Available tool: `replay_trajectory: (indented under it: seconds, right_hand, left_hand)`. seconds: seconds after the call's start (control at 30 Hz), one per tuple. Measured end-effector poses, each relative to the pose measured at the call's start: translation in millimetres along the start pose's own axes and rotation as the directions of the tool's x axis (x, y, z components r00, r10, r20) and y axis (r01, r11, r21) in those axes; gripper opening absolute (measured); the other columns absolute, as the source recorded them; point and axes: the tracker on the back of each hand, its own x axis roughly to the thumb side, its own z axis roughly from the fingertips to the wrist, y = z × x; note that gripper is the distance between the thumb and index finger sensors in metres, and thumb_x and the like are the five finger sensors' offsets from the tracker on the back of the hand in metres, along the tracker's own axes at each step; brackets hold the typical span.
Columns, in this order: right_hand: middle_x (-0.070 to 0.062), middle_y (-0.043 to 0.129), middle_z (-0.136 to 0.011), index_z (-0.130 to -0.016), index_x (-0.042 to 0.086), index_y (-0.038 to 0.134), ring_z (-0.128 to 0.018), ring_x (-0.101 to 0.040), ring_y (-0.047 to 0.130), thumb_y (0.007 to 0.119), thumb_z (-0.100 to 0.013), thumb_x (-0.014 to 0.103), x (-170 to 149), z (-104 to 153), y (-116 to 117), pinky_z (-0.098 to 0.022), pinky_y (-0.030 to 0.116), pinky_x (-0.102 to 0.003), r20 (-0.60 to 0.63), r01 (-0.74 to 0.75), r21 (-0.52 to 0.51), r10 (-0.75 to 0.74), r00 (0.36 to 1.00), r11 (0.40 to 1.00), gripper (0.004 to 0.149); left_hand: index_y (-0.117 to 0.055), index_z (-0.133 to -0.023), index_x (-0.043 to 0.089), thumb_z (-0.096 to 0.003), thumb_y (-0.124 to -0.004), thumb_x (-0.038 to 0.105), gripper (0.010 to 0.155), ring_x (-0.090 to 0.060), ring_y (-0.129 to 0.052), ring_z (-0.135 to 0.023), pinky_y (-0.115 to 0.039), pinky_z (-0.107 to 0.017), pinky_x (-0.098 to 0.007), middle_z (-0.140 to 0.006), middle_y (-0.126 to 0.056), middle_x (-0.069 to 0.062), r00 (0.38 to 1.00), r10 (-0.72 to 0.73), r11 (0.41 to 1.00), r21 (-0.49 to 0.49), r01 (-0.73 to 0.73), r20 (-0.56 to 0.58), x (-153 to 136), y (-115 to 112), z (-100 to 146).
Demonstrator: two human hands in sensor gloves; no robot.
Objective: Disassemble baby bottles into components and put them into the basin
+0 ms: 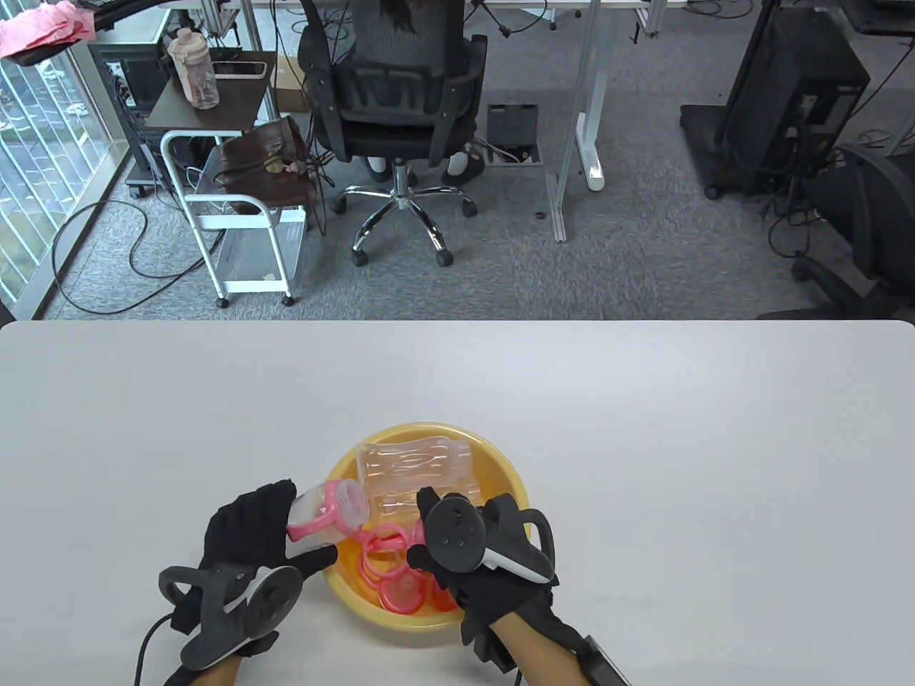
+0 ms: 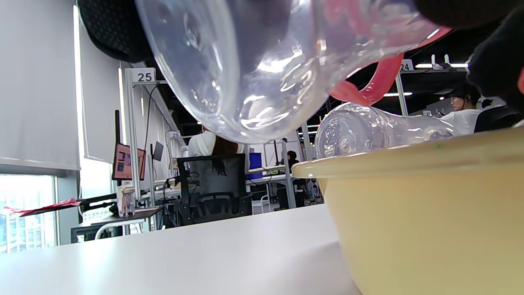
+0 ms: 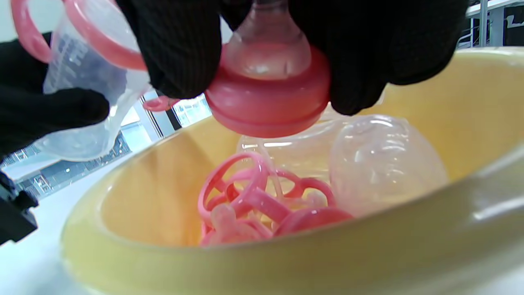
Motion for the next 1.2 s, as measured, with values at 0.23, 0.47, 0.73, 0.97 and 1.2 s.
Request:
replay_trajectory:
  seconds: [0.23, 0.47, 0.73, 0.97, 1.2]
  right_hand:
    - [-0.034, 0.071, -0.100, -0.110, 0.005, 0.061, -0.072, -0.051, 0.091, 0.078, -0.056, 0.042, 10, -4, 13, -0.053, 0.079, -0.059, 0.019, -0.021, 0.131, 0.018, 1.000, 0.991, 0.068]
    - [-0.034, 0.069, -0.102, -0.111, 0.004, 0.060, -0.076, -0.054, 0.089, 0.076, -0.058, 0.039, 12, -7, 22, -0.055, 0.077, -0.062, 0.007, -0.022, 0.212, 0.021, 1.000, 0.977, 0.065]
    - [-0.033, 0.068, -0.102, -0.111, 0.005, 0.058, -0.079, -0.054, 0.086, 0.074, -0.058, 0.039, 13, -2, 8, -0.058, 0.074, -0.064, 0.035, 0.047, 0.128, -0.051, 0.998, 0.991, 0.065]
    - [-0.033, 0.044, -0.114, -0.117, 0.008, 0.031, -0.100, -0.059, 0.060, 0.078, -0.056, 0.041, 20, 10, -13, -0.071, 0.046, -0.078, 0.249, 0.186, -0.111, -0.154, 0.956, 0.976, 0.085]
    - [-0.031, 0.038, -0.116, -0.116, 0.011, 0.018, -0.106, -0.059, 0.050, 0.080, -0.050, 0.047, 29, 15, -12, -0.073, 0.038, -0.079, 0.433, 0.234, -0.168, -0.141, 0.890, 0.958, 0.098]
  left_hand:
    - [-0.062, -0.104, 0.012, -0.0331, -0.066, 0.076, 0.096, -0.032, -0.093, -0.086, -0.076, -0.066, -0.054, -0.097, -0.080, -0.013, 1.000, -0.002, 1.000, -0.002, 0.002, 0.001, 0, 0, 0]
    - [-0.062, -0.104, 0.012, -0.0331, -0.066, 0.076, 0.095, -0.032, -0.092, -0.086, -0.076, -0.066, -0.054, -0.097, -0.080, -0.013, 1.000, 0.004, 1.000, 0.003, -0.004, 0.001, 0, 0, 0]
    - [-0.062, -0.104, 0.012, -0.0331, -0.066, 0.076, 0.096, -0.032, -0.092, -0.086, -0.076, -0.066, -0.054, -0.097, -0.080, -0.013, 1.000, 0.002, 1.000, 0.005, -0.002, 0.009, 1, 0, 0]
    - [-0.062, -0.104, 0.013, -0.0325, -0.066, 0.076, 0.095, -0.031, -0.092, -0.086, -0.076, -0.067, -0.053, -0.097, -0.080, -0.012, 0.998, 0.007, 0.999, 0.047, -0.010, 0.069, 11, 6, 3]
    - [-0.062, -0.104, 0.014, -0.0314, -0.065, 0.076, 0.095, -0.030, -0.092, -0.087, -0.076, -0.068, -0.053, -0.097, -0.080, -0.011, 0.980, 0.023, 0.991, 0.121, -0.047, 0.197, 28, 16, 9]
